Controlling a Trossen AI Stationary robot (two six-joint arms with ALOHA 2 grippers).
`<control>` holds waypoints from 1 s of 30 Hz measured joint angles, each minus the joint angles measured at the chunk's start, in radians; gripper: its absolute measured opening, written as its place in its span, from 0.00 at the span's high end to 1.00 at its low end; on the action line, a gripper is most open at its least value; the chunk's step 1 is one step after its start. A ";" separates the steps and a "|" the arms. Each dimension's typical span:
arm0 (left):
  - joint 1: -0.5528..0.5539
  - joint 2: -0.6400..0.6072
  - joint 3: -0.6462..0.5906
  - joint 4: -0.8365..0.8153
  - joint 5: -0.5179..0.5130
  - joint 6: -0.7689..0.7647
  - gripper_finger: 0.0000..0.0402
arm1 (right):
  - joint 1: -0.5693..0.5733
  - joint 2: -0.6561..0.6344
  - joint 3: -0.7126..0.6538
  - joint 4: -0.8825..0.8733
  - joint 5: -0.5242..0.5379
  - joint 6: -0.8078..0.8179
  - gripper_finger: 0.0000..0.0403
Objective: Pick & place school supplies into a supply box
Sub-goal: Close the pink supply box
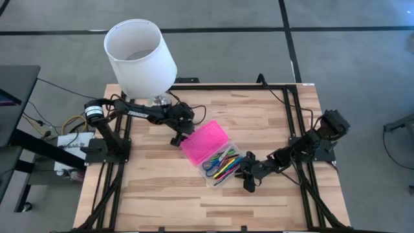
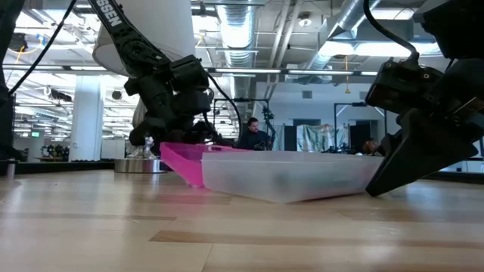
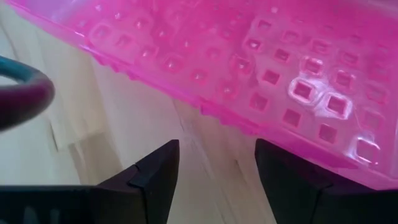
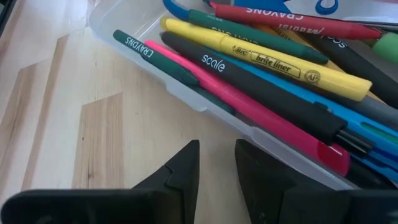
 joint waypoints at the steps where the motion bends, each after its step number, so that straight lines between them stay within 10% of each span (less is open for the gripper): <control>1: 0.000 -0.001 0.001 0.003 0.018 0.011 0.48 | 0.000 0.000 0.000 0.000 0.000 0.000 0.75; 30: -0.014 -0.005 0.005 0.018 0.078 0.086 0.48 | 0.000 0.000 0.000 -0.002 -0.003 0.000 0.75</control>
